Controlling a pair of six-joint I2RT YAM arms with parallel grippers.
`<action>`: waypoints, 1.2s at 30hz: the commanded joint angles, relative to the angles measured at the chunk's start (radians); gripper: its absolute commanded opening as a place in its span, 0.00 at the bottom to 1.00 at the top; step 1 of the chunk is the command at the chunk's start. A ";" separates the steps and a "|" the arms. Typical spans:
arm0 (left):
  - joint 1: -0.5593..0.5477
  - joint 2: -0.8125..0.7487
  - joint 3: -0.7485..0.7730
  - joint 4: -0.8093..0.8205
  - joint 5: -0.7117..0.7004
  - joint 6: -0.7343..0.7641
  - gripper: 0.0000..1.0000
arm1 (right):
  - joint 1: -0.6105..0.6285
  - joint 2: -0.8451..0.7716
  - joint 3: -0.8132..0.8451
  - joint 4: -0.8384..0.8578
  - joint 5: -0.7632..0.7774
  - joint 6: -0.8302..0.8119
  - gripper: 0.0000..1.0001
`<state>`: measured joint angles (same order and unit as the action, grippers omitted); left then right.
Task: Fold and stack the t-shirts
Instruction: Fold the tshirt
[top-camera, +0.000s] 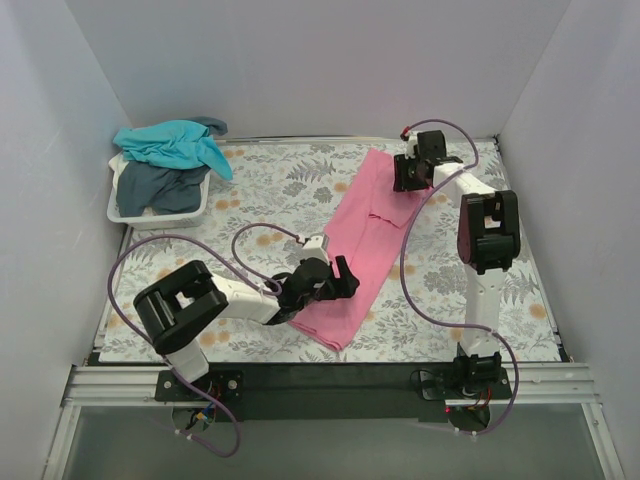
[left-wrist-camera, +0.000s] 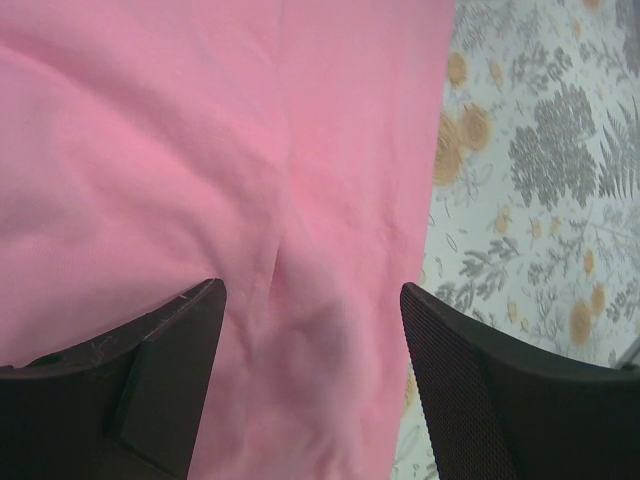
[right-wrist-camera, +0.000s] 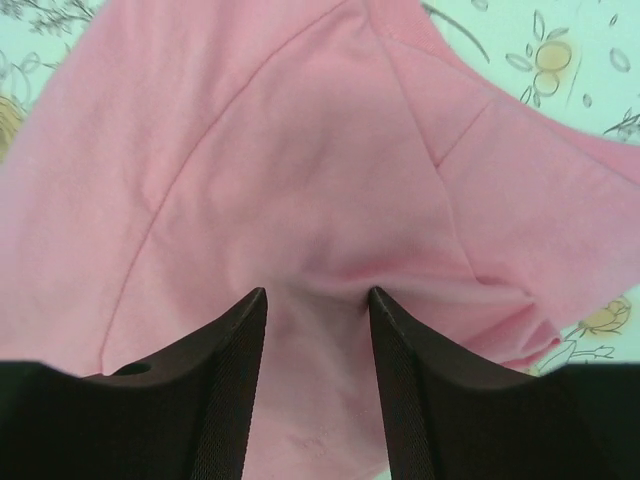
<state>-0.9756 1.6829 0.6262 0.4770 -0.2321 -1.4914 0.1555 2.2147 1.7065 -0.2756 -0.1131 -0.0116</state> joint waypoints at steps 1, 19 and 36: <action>-0.055 0.003 0.012 -0.172 0.082 0.006 0.66 | -0.004 -0.091 0.079 -0.002 -0.036 -0.031 0.42; -0.060 -0.118 0.032 -0.305 -0.030 0.223 0.67 | 0.044 -0.661 -0.548 0.151 -0.028 0.088 0.47; -0.061 -0.101 -0.054 -0.253 0.065 0.151 0.67 | 0.064 -0.480 -0.575 0.225 -0.026 0.119 0.45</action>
<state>-1.0313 1.5692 0.6018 0.2836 -0.2298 -1.3205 0.2165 1.6634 1.0676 -0.0917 -0.1349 0.1024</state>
